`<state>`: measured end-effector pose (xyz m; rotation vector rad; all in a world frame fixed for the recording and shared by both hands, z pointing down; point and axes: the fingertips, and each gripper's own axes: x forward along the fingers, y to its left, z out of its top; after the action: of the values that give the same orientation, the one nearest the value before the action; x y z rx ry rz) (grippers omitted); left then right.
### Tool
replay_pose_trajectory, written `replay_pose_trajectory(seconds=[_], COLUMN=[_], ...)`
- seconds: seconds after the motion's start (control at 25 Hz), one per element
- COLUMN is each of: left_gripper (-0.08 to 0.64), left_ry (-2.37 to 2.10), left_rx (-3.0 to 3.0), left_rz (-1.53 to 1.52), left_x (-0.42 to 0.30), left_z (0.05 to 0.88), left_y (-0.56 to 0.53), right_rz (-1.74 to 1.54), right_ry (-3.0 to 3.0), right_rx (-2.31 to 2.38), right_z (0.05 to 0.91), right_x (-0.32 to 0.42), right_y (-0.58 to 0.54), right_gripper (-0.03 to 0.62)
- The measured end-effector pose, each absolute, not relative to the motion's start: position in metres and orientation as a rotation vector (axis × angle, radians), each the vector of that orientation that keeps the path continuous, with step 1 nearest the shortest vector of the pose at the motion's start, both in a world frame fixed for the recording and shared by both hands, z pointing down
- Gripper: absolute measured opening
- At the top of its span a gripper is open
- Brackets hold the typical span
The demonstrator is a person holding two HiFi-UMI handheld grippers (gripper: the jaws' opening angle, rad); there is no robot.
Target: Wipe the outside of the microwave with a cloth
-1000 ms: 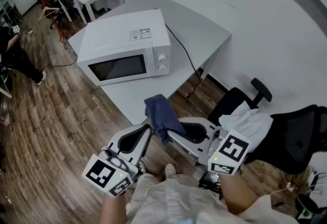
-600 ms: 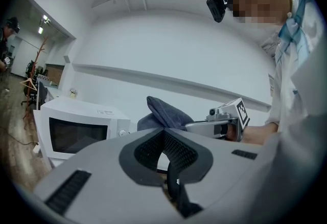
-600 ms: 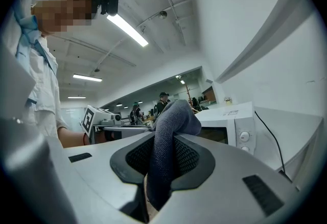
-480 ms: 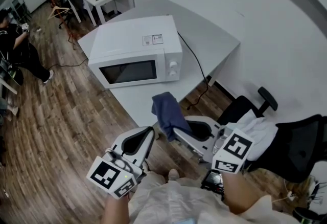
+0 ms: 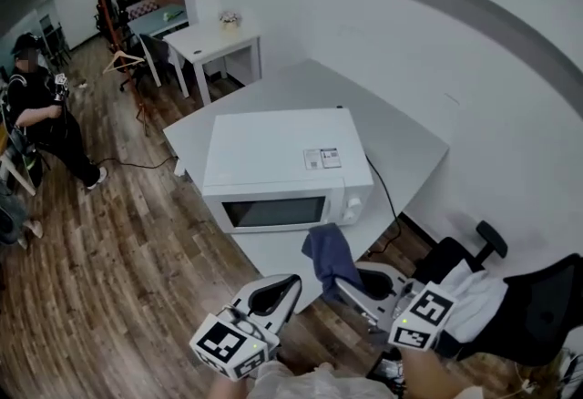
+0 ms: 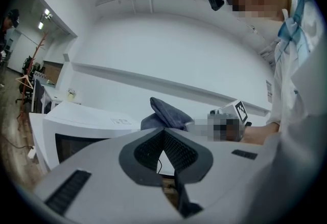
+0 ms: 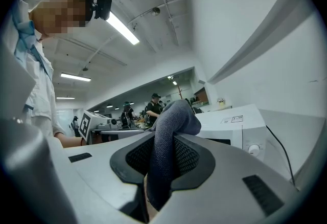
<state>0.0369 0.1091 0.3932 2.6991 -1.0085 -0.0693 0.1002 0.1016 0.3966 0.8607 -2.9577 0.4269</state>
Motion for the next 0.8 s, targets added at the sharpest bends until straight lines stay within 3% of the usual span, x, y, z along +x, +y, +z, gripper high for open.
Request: replay_pose_trajectory(seconds=[0.36,0.8], left_gripper=[0.003,0.003], left_ry=[-0.92,-0.832], left_rx=[2.775,2.773], left_rz=[-0.07,-0.083], left_x=[-0.009,-0.024], left_z=[0.376,0.384], left_y=[0.033,-0.022], right_rz=[0.386,0.36], right_ry=[-2.828,-2.532], right_rx=[1.1,1.364], right_z=[0.386,0.395], right_x=[0.057,0.095], right_y=[0.019,-0.095], right_gripper=[0.086,0.086])
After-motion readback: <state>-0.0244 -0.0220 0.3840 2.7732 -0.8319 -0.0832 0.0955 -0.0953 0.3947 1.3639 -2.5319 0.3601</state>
